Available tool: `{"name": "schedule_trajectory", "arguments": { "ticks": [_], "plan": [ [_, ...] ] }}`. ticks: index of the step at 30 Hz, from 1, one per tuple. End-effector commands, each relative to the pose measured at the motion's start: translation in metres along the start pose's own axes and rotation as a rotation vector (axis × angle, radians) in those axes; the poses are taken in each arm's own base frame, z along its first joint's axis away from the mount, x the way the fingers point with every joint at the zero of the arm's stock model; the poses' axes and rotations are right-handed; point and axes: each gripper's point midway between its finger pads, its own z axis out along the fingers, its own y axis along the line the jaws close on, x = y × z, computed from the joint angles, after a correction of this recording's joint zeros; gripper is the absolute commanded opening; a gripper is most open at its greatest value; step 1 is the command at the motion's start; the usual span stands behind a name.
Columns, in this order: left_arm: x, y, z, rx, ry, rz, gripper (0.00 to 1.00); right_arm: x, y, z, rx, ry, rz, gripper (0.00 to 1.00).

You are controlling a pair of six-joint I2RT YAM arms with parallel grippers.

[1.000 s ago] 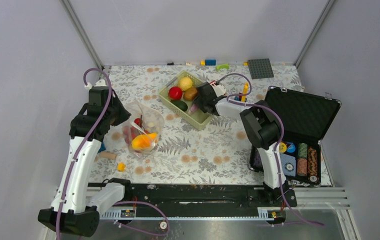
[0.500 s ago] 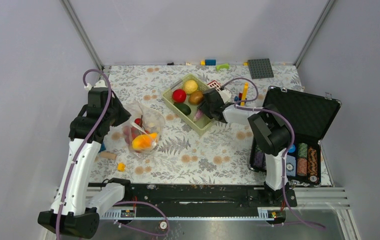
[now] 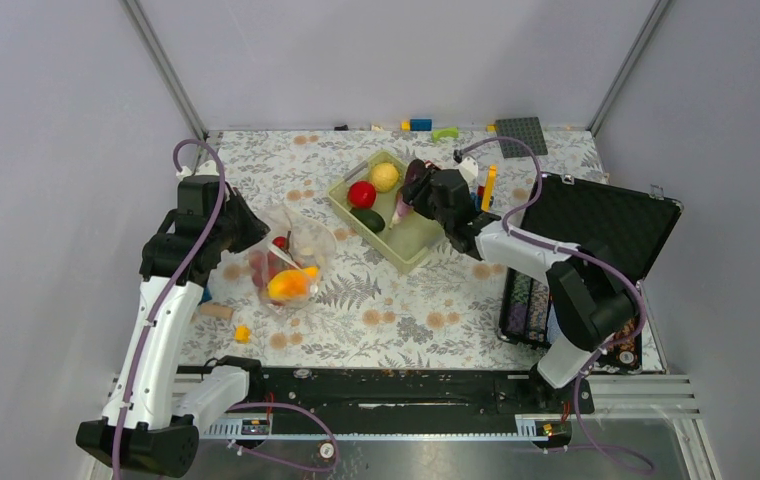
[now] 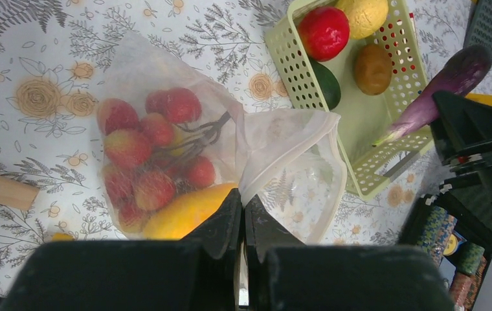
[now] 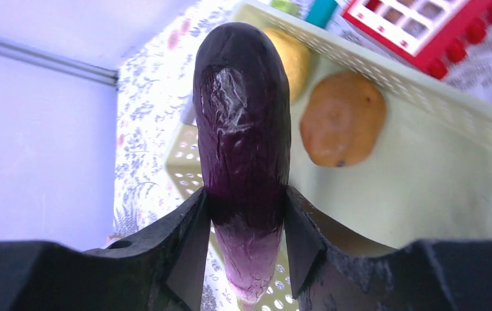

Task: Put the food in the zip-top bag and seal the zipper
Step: Pick up the fake vegetable from the bin, then place the fake vegetable in the zipper food storage bag.

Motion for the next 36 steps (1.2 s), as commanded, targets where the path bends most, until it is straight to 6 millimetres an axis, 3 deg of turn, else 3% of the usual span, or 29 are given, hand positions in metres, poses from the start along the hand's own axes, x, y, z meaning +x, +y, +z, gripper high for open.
{"name": "schedule_trajectory", "arguments": {
  "ticks": [1,3,6,12,19,23,27,36],
  "plan": [
    [-0.007,-0.015,-0.002,0.079,-0.02,0.011,0.0,-0.044,0.059,-0.026,-0.233,-0.127,-0.099,0.0],
    [-0.008,-0.015,-0.002,0.08,-0.02,0.012,0.0,-0.051,0.079,-0.042,-0.292,-0.149,-0.138,0.0],
    [-0.009,-0.017,-0.005,0.088,-0.028,0.014,0.0,-0.042,0.112,-0.067,-0.384,-0.169,-0.275,0.0],
    [-0.008,-0.018,-0.005,0.1,-0.023,0.022,0.0,-0.004,0.184,-0.121,-0.68,-0.175,-0.456,0.0],
    [-0.008,-0.019,-0.007,0.107,-0.028,0.023,0.0,0.031,0.236,-0.17,-1.0,-0.203,-0.54,0.01],
    [-0.01,-0.018,-0.009,0.103,-0.038,0.021,0.0,0.053,0.251,-0.182,-1.096,-0.181,-0.544,0.03],
    [-0.009,-0.019,-0.009,0.109,-0.035,0.019,0.0,0.078,0.256,-0.173,-1.109,-0.127,-0.536,0.03],
    [-0.011,-0.017,-0.011,0.097,-0.051,0.015,0.0,0.133,0.232,-0.153,-1.068,0.004,-0.509,0.03]
  ]
}}
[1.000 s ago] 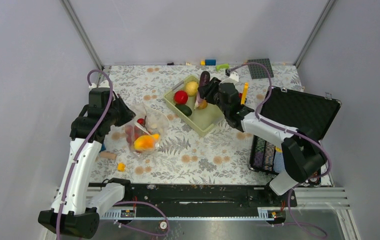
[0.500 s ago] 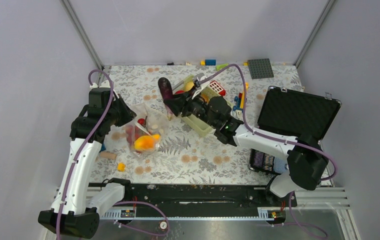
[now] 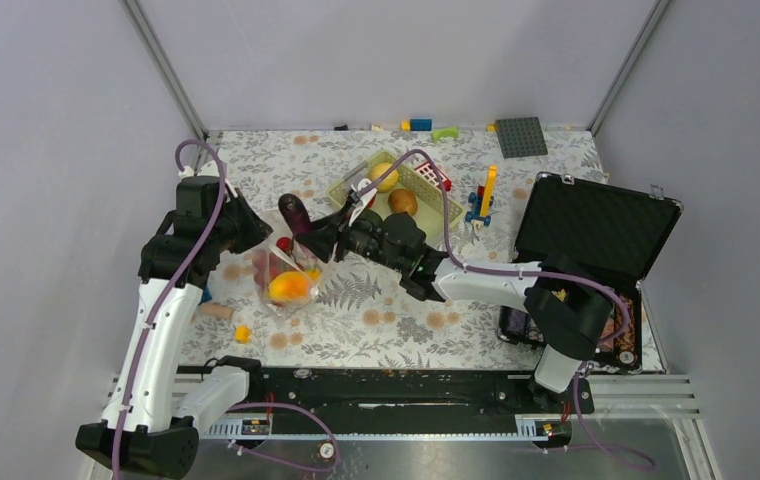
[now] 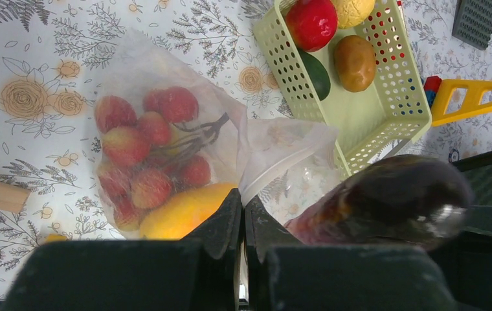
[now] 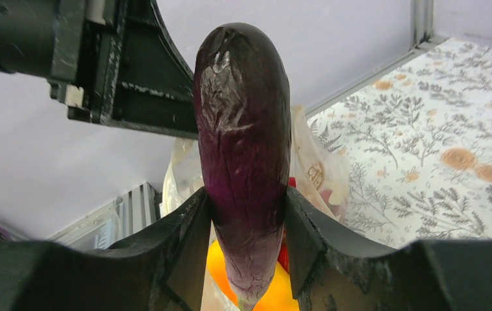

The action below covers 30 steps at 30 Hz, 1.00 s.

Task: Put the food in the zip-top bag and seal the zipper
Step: Place the fake vegetable in the zipper food storage bag.

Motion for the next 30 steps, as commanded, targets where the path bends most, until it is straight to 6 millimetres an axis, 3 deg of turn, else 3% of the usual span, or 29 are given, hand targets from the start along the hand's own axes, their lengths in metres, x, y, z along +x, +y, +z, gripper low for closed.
{"name": "schedule_trajectory", "arguments": {
  "ticks": [1,15,20,26,30],
  "plan": [
    [-0.017,-0.009,-0.007,0.043,-0.078,0.002,0.0,-0.004,0.017,0.001,-0.059,-0.053,0.022,0.03],
    [-0.023,0.0,-0.007,-0.006,-0.115,-0.009,0.0,0.043,0.027,-0.01,-0.072,0.108,-0.018,0.04],
    [-0.023,-0.002,-0.008,0.006,-0.118,-0.003,0.0,0.066,0.016,-0.006,0.016,0.241,-0.034,0.04],
    [-0.018,-0.013,-0.01,0.074,-0.097,0.016,0.0,0.073,-0.002,0.001,0.156,0.341,0.001,0.04],
    [-0.014,-0.024,-0.01,0.142,-0.077,0.034,0.0,0.074,-0.006,0.002,0.231,0.431,0.041,0.13]
  ]
}}
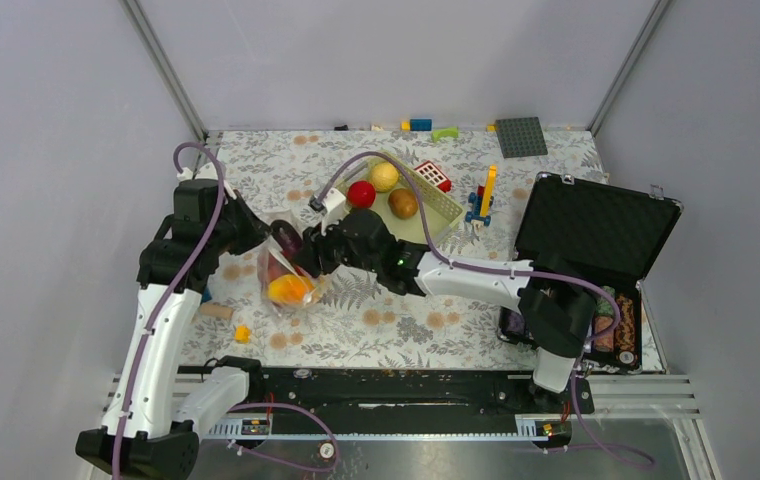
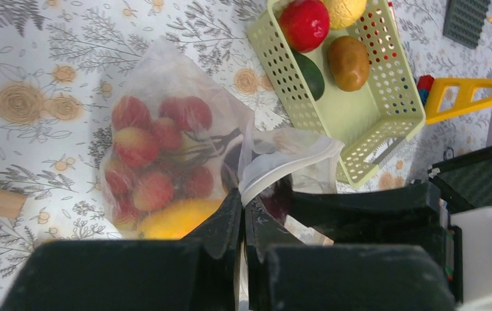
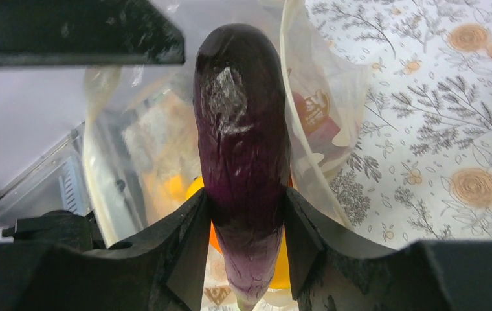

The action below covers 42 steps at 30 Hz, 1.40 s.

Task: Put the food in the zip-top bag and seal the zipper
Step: Place the fake vegetable in the zipper food storage bag.

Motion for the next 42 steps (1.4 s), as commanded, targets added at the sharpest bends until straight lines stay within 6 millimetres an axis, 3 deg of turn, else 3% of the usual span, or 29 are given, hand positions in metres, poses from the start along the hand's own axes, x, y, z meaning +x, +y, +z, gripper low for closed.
{"name": "schedule_trajectory", "arguments": {
  "ticks": [1,7,13,18,23,26,33,42],
  "plan": [
    [-0.012,-0.026,-0.006,0.144,-0.048,0.03,0.0,0.001,-0.009,0.001,0.119,0.111,0.042,0.16],
    [-0.009,-0.039,-0.011,0.227,-0.043,0.05,0.0,0.023,-0.043,-0.006,0.371,0.238,0.126,0.22],
    [-0.007,-0.046,-0.015,0.275,-0.038,0.059,0.0,0.029,-0.052,-0.003,0.442,0.244,0.176,0.38],
    [-0.009,-0.041,-0.011,0.239,-0.05,0.037,0.0,0.015,-0.047,-0.008,0.409,0.227,0.126,0.69],
    [-0.011,-0.033,-0.007,0.189,-0.057,0.022,0.0,-0.013,-0.028,-0.024,0.304,0.174,0.041,0.81],
    [-0.012,-0.03,-0.006,0.168,-0.06,0.017,0.0,-0.033,-0.011,-0.039,0.213,0.116,-0.005,0.98],
    [-0.014,-0.026,-0.005,0.146,-0.069,0.014,0.0,-0.076,0.015,-0.075,0.088,-0.034,-0.08,1.0],
    [-0.014,-0.024,-0.005,0.137,-0.069,0.013,0.0,-0.107,-0.014,-0.11,0.161,-0.143,-0.04,1.0]
  ]
}}
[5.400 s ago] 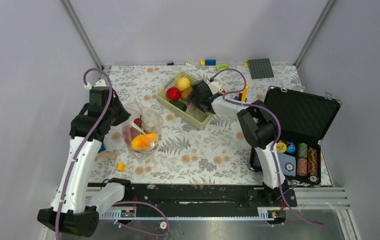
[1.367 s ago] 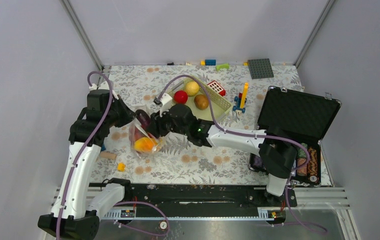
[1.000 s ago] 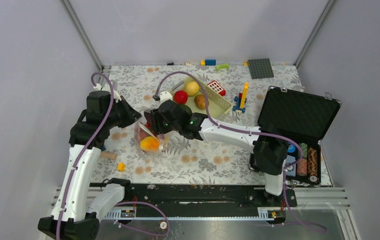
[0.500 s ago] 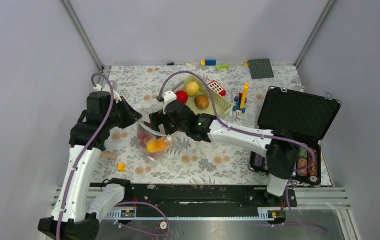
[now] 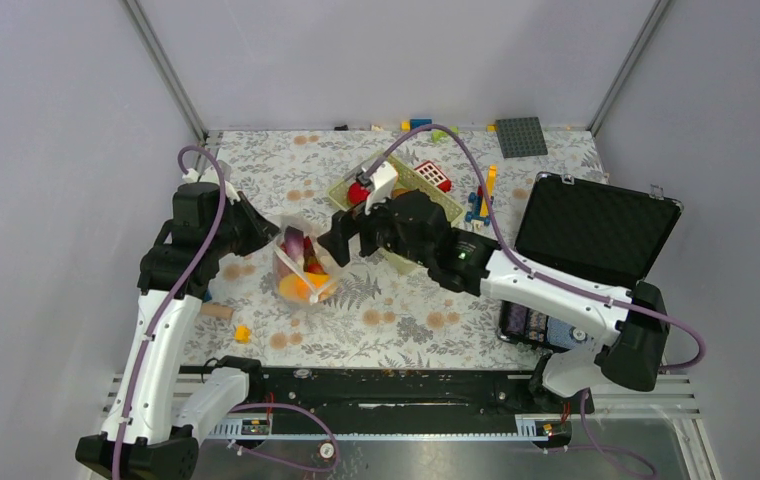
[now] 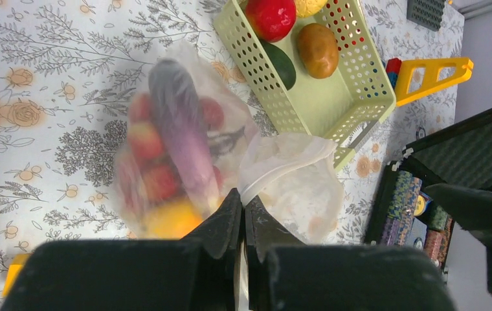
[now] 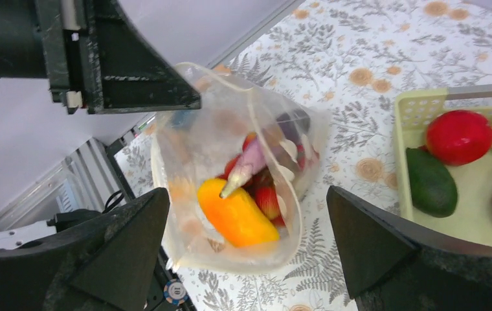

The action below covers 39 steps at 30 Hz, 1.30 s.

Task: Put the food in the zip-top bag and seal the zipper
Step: Place the fake vegetable in the zipper food storage bag, then pick up the fake vegetable from the bin.

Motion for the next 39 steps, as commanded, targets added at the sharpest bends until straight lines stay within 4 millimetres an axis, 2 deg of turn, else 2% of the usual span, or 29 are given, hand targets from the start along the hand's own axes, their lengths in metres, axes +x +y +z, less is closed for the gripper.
{"name": "schedule_trajectory", "arguments": {
  "ticks": [1,3,6,9,12,15,17,19,21,24,27,34,39],
  "plan": [
    [-0.025,-0.007,-0.003,0.019,-0.101,0.015,0.0,-0.026,-0.023,-0.01,0.019,-0.08,0.033,1.0],
    [-0.024,-0.007,-0.003,0.017,-0.101,0.015,0.0,-0.027,-0.047,-0.009,0.061,-0.079,0.063,1.0],
    [-0.025,-0.006,-0.003,0.013,-0.105,0.015,0.0,-0.015,-0.1,-0.001,0.219,-0.023,0.116,1.0],
    [-0.024,-0.006,-0.001,0.014,-0.098,0.014,0.0,0.011,-0.158,0.009,0.392,0.077,0.172,1.0],
    [-0.025,-0.004,-0.001,0.003,-0.103,0.013,0.0,0.032,-0.207,0.022,0.494,0.137,0.299,1.0],
    [-0.024,-0.003,0.0,-0.002,-0.098,0.013,0.0,0.051,-0.244,0.038,0.55,0.172,0.386,1.0],
    [-0.024,-0.002,0.001,-0.008,-0.098,0.015,0.0,0.057,-0.263,0.049,0.604,0.185,0.366,1.0],
    [-0.026,0.0,0.001,-0.018,-0.106,0.013,0.0,0.073,-0.286,0.058,0.692,0.217,0.328,1.0],
    [-0.026,0.002,0.002,-0.027,-0.105,0.012,0.0,0.087,-0.305,0.058,0.784,0.253,0.309,1.0],
    [-0.026,0.004,0.003,-0.036,-0.103,0.013,0.0,0.104,-0.319,0.06,0.858,0.294,0.305,1.0],
    [-0.027,0.006,0.004,-0.046,-0.103,0.01,0.0,0.11,-0.324,0.07,0.866,0.302,0.324,1.0],
    [-0.026,0.008,0.007,-0.057,-0.092,0.008,0.0,0.133,-0.322,0.098,0.822,0.366,0.429,1.0],
    [-0.026,0.01,0.008,-0.062,-0.088,0.01,0.0,0.138,-0.331,0.092,0.908,0.412,0.449,1.0]
  ]
}}
